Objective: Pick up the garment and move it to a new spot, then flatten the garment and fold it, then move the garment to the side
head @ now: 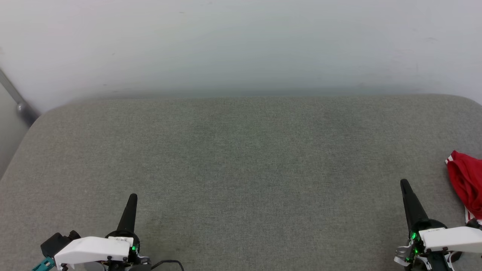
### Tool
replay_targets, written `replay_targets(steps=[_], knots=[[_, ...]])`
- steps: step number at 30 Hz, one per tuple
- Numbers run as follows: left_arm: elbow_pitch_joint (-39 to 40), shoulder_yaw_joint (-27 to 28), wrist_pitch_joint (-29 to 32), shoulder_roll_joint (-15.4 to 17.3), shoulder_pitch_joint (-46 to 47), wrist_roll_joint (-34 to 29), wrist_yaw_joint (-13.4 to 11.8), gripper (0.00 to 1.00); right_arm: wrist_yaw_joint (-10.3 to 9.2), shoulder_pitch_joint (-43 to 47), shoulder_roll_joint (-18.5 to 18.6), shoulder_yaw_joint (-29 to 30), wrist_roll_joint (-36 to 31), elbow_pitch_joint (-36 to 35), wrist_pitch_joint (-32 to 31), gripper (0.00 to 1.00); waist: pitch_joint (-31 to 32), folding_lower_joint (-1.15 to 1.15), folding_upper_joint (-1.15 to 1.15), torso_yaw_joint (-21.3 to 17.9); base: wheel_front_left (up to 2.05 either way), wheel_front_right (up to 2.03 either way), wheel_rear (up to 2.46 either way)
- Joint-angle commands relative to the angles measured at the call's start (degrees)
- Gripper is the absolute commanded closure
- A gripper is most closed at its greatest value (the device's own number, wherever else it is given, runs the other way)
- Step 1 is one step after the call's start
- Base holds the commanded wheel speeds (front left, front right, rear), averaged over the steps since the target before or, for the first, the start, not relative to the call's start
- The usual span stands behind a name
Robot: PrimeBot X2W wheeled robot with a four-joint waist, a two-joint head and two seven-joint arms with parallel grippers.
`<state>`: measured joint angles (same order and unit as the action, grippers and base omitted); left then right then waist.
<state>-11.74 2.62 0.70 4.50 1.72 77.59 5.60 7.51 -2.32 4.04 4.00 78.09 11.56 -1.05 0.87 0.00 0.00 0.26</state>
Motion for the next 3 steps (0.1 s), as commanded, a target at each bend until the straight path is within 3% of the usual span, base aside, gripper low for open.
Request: replay_targets(steps=[1, 3], knots=[[-0.08, 0.43, 0.52, 0.02, 1.59, 1.83, 0.57, 1.0, -0.02, -1.33, 0.31, 0.17, 1.79, 0.16, -0.5, 1.0, -0.07, 0.0, 0.0, -0.02, 0.0, 0.0, 0.0], [-0.22, 0.55, 0.75, -0.01, 1.71, 2.77, 0.6, 1.0, -0.02, -1.56, 0.29, 0.23, 2.73, 0.3, -0.71, 1.0, -0.12, 0.0, 0.0, -0.03, 0.0, 0.0, 0.0]])
